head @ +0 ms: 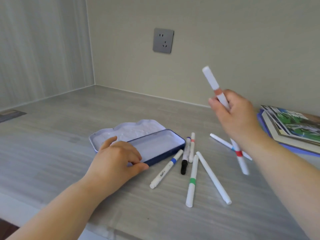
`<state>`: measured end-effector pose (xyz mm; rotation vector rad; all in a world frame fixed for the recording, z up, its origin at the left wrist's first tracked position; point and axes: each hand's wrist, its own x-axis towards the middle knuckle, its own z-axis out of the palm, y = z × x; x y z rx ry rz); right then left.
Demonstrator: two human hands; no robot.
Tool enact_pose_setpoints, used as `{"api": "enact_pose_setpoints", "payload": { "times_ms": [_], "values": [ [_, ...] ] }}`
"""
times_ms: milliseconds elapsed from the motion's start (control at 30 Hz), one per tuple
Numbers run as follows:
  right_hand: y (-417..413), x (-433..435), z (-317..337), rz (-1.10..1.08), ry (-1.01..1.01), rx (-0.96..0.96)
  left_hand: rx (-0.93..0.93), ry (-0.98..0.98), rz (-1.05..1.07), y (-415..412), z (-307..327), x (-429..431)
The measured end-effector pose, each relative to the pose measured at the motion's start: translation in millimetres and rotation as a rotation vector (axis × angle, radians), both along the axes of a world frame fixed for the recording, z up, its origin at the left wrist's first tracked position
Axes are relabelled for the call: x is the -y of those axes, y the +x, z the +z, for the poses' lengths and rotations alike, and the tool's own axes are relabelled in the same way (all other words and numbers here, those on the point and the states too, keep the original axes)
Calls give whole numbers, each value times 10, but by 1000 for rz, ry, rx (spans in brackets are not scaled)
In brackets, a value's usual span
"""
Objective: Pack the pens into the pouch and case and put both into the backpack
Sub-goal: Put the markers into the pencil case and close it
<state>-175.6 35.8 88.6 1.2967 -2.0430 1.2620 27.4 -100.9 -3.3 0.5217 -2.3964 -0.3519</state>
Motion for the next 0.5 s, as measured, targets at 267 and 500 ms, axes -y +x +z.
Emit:
{"api": "enact_pose_setpoints", "payload": {
  "times_ms": [267, 500],
  "values": [
    [605, 851, -160, 314, -177, -89, -67, 230, 77, 33, 28, 71],
    [648, 1036, -199, 400, -148, -223, 45, 456, 73, 17, 11, 149]
  ]
}}
